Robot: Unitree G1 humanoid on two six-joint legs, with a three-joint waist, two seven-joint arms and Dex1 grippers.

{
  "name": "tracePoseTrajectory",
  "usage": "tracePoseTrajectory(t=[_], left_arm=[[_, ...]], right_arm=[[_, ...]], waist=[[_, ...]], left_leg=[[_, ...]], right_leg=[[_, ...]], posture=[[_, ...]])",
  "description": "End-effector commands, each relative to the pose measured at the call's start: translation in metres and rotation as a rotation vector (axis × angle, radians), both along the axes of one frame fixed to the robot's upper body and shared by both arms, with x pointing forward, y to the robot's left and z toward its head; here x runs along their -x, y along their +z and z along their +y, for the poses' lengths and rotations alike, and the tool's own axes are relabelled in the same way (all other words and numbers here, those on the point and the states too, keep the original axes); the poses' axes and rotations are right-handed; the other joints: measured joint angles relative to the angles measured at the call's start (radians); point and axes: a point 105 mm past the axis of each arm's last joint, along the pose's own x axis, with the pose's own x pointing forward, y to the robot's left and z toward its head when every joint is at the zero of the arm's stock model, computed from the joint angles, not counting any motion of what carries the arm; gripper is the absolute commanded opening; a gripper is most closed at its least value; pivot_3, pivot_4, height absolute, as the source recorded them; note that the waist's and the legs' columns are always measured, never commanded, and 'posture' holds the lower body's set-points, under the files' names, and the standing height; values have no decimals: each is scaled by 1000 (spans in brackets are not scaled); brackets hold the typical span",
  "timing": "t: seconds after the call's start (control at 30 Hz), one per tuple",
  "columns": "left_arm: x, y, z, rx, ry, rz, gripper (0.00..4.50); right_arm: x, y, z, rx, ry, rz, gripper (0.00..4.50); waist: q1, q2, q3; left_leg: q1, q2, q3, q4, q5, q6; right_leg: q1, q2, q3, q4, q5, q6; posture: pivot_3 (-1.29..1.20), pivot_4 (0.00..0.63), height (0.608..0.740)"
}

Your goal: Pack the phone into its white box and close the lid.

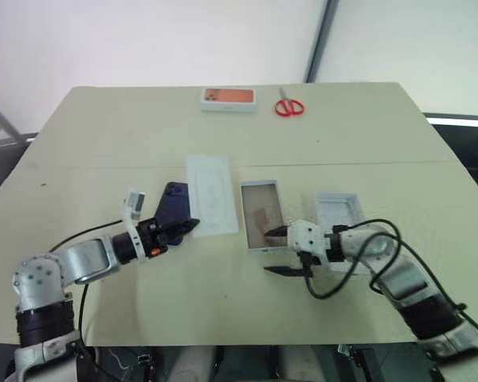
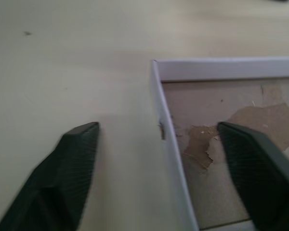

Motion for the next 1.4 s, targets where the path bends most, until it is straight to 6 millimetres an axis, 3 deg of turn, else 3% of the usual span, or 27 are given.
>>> tracePoseTrajectory(t=[0.03, 0.17, 0.37, 0.57, 0.67, 0.77, 0.9, 0.97, 1.03, 1.17, 1.27, 1.4], left_arm=[[4, 12, -3, 15, -2, -40, 0], [3, 13, -4, 15, 15, -33, 0], [-2, 16, -4, 19, 23, -31, 0], [-4, 23, -9, 44, 10, -42, 0], [-5, 24, -11, 46, 8, -42, 0], [-4, 22, -15, 39, -7, -37, 0], [-2, 18, -19, 31, -27, -27, 0], [0, 17, -23, 26, -46, -24, 0], [1, 16, -27, 24, -62, -23, 0], [5, 9, -32, -6, -94, -13, 0], [5, 8, -34, 1, -108, -7, 0], [-2, -4, -43, -41, -148, 16, 0]], right_arm=[[-3, 8, 4, -5, 20, -27, 2122], [5, 4, 2, 24, 66, -20, 32], [17, 11, 15, -28, 106, 5, 32], [27, 13, 49, -103, 88, 4, 32], [28, 13, 55, -120, 76, 22, 32], [24, 12, 58, -131, 41, 28, 952], [17, 16, 53, -124, 3, -10, 3020], [15, 27, 38, -134, -17, -26, 3995], [17, 36, 28, -147, -20, -15, 3995], [31, 33, -9, -46, -14, 12, 3995], [29, 37, -29, -31, -55, 11, 3995], [13, 48, -51, -157, -198, -12, 3995]], waist=[[1, 0, 0], [3, 0, 0], [6, 0, 0], [5, 0, 0], [5, 0, 0], [8, 0, 0], [6, 0, 0], [7, 0, 0], [9, 0, 0], [10, 0, 0], [5, 0, 0], [5, 0, 0]], left_leg=[[0, 0, 0, 0, 0, 0], [0, 0, -1, 1, 0, -1], [-1, 0, -1, 1, 0, -1], [-1, 0, -1, 0, 1, -1], [-1, 0, -1, 0, 1, -1], [-1, 0, -1, 0, 1, -1], [-1, 0, -1, 0, 1, -1], [-1, 0, -1, 0, 1, -1], [-1, -1, -1, 0, 1, -1], [-1, -1, -1, 0, 0, 0], [-2, 0, -1, 0, 0, 0], [-2, 1, 1, 0, 0, 0]], right_leg=[[-1, 0, 0, 0, 0, 0], [-1, 0, 0, 0, 0, 0], [-2, 0, 0, 0, 0, 0], [-2, 0, 0, 0, 0, 0], [-3, 0, 0, 0, 0, 0], [-3, 0, 0, 0, 0, 0], [-3, 1, 0, 0, 0, 0], [-3, 1, 0, 0, 0, 0], [-3, 0, 0, 0, 0, 0], [-2, 0, 0, -2, 0, -1], [0, 0, 0, -2, -1, -1], [0, 0, 0, -1, -1, -2]], posture=[[0, 150, 740], [0, 150, 740], [0, 150, 740], [0, 150, 740], [0, 150, 740], [0, 150, 740], [0, 150, 740], [0, 150, 740], [0, 150, 740], [0, 150, 740], [0, 150, 740], [0, 150, 740]])
